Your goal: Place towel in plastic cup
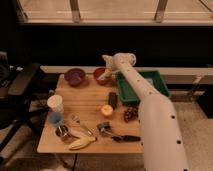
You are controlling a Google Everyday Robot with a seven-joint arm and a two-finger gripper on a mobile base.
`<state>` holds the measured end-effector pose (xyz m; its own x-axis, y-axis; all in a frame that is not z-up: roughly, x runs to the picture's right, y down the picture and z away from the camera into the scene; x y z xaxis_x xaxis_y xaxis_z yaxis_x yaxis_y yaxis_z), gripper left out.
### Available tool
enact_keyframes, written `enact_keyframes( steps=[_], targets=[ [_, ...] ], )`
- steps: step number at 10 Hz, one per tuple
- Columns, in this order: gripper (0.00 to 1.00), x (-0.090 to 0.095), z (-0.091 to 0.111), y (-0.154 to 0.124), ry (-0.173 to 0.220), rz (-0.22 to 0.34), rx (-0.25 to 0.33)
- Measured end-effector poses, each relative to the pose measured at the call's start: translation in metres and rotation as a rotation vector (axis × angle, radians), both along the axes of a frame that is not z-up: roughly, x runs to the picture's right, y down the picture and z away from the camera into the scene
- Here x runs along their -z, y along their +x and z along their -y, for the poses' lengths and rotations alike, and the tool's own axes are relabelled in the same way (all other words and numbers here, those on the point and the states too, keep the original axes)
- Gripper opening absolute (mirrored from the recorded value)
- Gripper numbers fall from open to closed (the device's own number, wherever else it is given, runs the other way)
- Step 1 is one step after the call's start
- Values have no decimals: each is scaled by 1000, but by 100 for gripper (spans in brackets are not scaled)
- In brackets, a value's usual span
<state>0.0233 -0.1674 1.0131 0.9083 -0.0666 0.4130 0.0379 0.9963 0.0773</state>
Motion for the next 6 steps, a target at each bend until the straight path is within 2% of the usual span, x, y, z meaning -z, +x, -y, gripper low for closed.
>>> enact_keyframes(
  steps=[6],
  targets=[
    [80, -10, -21, -9, -66, 23, 19]
  ],
)
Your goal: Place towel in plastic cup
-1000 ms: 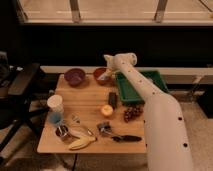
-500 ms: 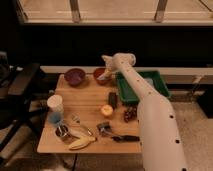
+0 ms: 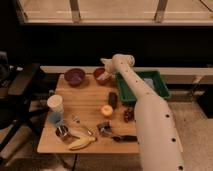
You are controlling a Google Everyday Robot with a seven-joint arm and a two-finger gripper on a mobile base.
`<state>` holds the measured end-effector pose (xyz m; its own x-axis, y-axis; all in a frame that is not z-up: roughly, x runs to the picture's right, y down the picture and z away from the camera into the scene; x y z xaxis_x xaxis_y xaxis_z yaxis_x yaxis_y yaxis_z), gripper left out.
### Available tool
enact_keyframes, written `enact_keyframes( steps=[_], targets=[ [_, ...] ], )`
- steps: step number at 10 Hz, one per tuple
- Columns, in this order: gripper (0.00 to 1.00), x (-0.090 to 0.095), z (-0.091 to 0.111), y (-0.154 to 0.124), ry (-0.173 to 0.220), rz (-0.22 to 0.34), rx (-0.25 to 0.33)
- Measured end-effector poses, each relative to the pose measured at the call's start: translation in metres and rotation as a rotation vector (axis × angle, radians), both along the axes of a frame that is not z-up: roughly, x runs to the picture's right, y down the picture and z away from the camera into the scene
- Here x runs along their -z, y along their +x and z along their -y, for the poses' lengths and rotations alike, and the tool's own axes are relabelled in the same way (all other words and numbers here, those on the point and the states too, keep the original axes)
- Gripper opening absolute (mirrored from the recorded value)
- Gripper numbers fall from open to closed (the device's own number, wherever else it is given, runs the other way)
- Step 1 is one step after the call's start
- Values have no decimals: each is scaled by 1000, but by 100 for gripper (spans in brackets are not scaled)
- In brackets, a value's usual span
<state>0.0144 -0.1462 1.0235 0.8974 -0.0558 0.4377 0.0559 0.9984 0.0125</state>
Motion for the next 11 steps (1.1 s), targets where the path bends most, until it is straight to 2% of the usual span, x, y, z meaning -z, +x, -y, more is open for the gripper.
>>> enact_keyframes(
  steps=[4, 8, 10, 11],
  targets=[
    [80, 0, -9, -2, -31, 8, 14],
    [78, -4, -19, 2, -73, 15, -16],
    [62, -5, -22, 3, -98, 28, -28],
    [51, -4, -21, 2, -97, 31, -28]
  ],
)
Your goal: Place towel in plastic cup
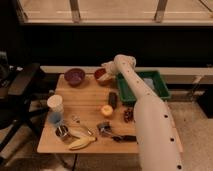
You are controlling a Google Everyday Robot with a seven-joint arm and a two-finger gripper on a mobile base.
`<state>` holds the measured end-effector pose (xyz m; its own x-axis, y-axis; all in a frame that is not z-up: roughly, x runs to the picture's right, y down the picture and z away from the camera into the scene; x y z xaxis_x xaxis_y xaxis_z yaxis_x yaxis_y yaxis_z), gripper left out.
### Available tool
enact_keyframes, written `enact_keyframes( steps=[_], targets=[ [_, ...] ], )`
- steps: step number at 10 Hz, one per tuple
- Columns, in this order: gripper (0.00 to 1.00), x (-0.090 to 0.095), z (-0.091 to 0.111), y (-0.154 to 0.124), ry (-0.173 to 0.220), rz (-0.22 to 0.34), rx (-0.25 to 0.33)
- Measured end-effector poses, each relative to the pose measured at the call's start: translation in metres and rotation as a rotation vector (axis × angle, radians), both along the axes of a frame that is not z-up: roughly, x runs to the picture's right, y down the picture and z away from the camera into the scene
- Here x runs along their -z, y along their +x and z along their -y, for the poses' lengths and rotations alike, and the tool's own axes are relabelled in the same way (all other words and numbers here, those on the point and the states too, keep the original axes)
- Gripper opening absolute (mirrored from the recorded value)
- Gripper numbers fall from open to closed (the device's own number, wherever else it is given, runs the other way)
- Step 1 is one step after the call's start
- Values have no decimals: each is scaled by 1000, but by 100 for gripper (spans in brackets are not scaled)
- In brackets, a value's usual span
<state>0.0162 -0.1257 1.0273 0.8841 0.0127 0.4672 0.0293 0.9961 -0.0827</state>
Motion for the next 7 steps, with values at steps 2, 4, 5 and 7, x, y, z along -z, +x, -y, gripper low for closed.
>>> enact_keyframes(
  steps=[2, 4, 5, 7],
  targets=[
    [29, -1, 0, -1, 0, 1, 2],
    [9, -1, 0, -1, 0, 1, 1],
    [2, -1, 1, -1, -1, 1, 1],
    [0, 0, 2, 0, 4, -1, 0]
  ],
)
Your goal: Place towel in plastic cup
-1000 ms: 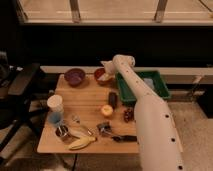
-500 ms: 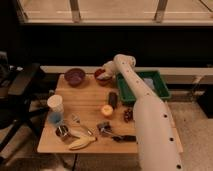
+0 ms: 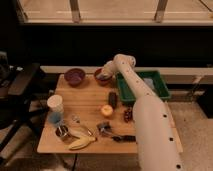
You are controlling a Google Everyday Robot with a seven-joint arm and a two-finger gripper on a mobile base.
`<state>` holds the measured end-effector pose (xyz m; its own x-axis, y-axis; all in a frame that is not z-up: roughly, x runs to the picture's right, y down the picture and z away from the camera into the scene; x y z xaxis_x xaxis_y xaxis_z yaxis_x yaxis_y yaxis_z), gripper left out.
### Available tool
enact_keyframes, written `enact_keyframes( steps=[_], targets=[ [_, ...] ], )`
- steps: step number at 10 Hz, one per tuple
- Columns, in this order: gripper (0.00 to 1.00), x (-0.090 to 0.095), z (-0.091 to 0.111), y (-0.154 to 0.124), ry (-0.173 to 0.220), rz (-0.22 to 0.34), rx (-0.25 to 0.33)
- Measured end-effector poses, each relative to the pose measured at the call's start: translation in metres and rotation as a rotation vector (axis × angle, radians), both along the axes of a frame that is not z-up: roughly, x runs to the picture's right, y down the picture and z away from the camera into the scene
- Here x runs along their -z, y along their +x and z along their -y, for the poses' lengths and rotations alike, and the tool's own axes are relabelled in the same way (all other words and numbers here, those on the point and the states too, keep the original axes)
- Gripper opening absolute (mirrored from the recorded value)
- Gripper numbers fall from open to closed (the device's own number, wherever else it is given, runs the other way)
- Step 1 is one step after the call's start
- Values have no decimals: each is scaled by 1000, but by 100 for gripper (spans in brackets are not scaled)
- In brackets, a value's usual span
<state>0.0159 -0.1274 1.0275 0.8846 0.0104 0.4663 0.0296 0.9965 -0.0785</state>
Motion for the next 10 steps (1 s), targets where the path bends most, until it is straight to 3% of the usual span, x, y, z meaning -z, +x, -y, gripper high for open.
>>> enact_keyframes(
  steps=[3, 6, 8, 10],
  targets=[
    [0, 24, 22, 0, 36, 39, -39],
    [0, 87, 52, -13, 72, 129, -6],
    [0, 145, 51, -32, 52, 234, 55],
    [0, 166, 47, -35, 44, 272, 87]
  ],
)
